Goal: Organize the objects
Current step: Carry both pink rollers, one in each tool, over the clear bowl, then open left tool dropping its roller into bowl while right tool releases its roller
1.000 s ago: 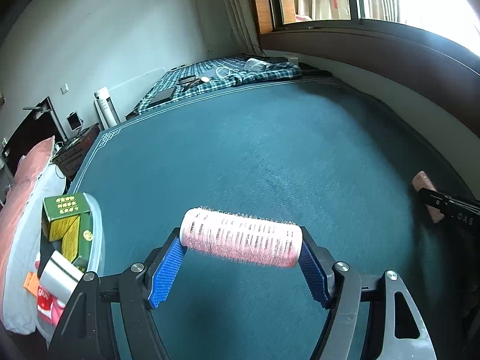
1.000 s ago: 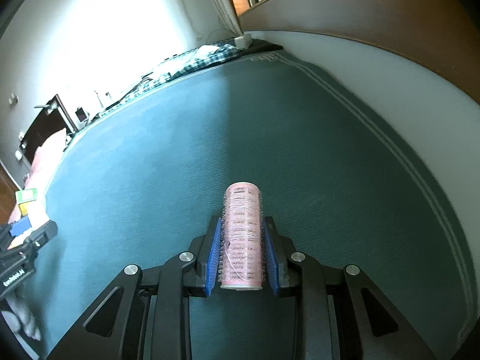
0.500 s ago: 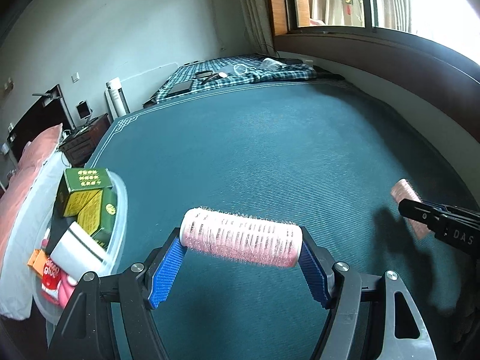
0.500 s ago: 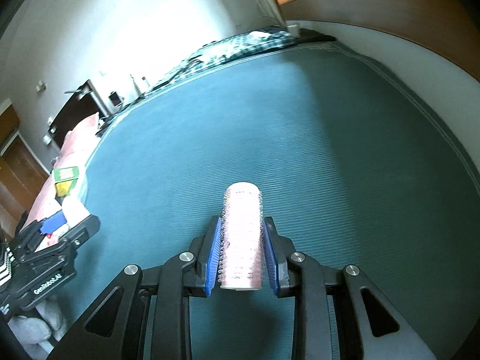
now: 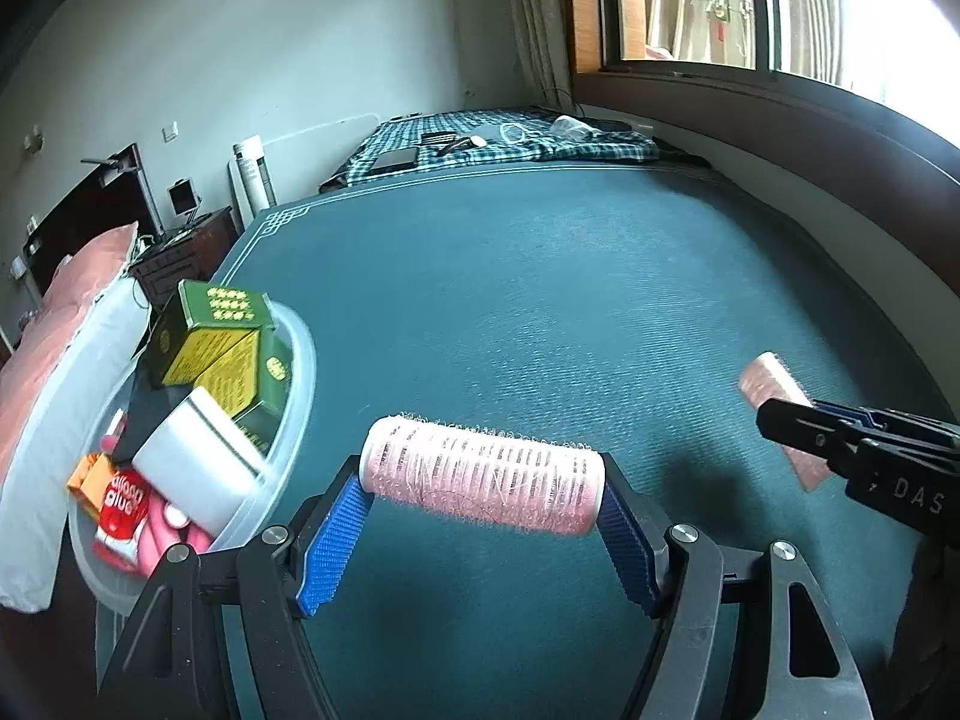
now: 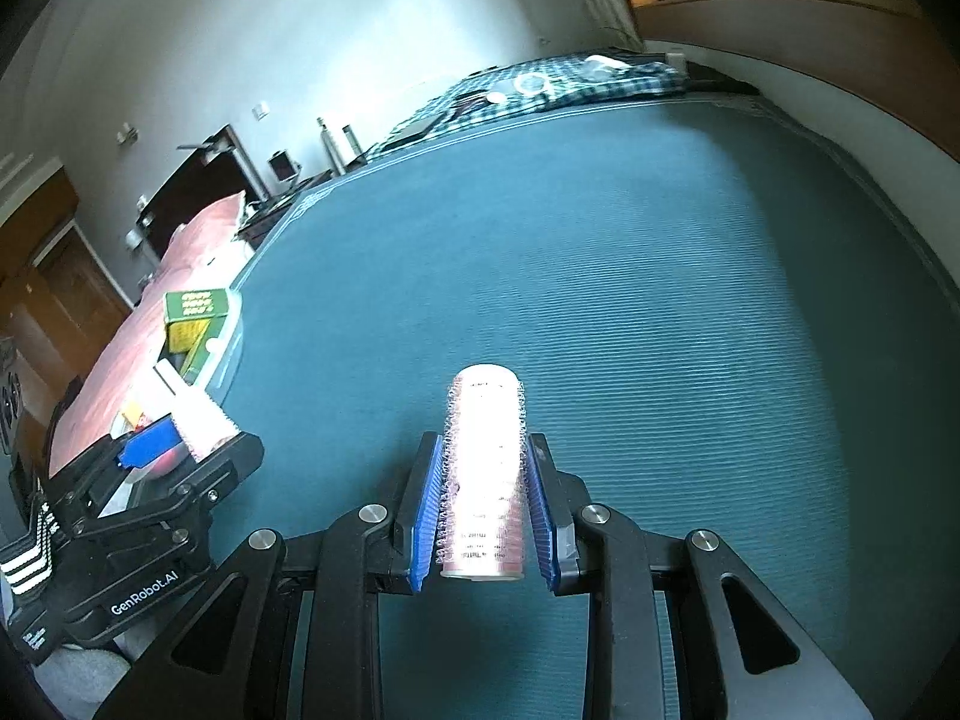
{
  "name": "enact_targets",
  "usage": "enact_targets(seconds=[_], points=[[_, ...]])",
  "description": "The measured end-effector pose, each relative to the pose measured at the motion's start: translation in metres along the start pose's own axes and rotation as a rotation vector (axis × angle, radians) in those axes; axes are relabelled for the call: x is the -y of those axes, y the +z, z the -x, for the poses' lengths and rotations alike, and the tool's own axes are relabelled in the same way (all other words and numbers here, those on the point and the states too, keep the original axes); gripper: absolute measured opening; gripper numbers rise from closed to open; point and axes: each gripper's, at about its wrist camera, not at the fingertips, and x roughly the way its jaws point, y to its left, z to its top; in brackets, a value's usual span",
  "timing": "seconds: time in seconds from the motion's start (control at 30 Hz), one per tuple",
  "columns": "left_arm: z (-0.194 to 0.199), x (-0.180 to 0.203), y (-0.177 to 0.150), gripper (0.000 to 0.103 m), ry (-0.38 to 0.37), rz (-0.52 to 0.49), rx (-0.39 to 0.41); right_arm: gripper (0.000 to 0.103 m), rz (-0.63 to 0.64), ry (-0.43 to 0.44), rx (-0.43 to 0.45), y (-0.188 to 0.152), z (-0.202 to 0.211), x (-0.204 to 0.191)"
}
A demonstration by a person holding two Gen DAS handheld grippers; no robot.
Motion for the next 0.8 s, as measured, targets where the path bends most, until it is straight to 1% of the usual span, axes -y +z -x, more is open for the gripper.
enact_targets(seconds=[0.3, 0.57, 0.8], points=[[0.017, -0.036, -0.012, 0.076, 0.02, 0.081, 0.015, 0.028, 0.076, 0.045, -0.022, 0.006, -0.014, -0.049], [0.038, -0.081, -0.016, 0.076, 0.072, 0.157, 0.052, 0.028, 0.156, 0.101, -0.023, 0.012, -0.025, -0.101], [0.051, -0.131, -0.02, 0.076, 0.133, 0.222, 0.083, 0.028, 0.208, 0.15, -0.003, 0.021, -0.031, -0.141]])
